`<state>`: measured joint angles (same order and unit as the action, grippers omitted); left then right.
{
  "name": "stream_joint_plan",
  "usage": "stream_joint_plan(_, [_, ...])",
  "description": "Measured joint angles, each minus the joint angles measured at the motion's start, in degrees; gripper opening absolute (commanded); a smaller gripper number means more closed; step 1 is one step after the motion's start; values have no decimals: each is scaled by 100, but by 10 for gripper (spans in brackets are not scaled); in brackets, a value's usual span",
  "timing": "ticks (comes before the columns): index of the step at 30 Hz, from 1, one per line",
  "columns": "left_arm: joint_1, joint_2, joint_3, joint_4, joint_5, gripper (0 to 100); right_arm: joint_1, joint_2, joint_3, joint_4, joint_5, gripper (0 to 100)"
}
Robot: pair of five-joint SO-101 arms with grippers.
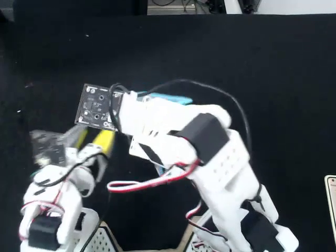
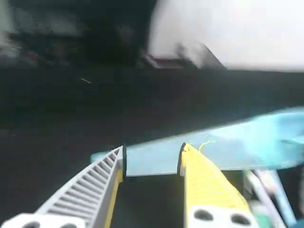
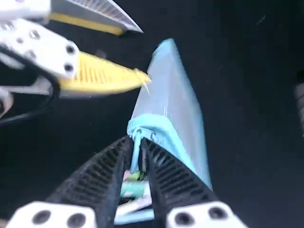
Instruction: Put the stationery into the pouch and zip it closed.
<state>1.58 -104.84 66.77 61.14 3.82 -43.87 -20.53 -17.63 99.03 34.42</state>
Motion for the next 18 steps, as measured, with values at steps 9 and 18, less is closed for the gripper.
stream_joint_plan(9, [-1108, -9, -659, 352, 475, 205, -62, 1011, -853, 9, 0, 11])
stream_joint_plan(18, [-1169, -9, -659, 360, 510, 206, -176, 2435, -2620, 35, -325, 11])
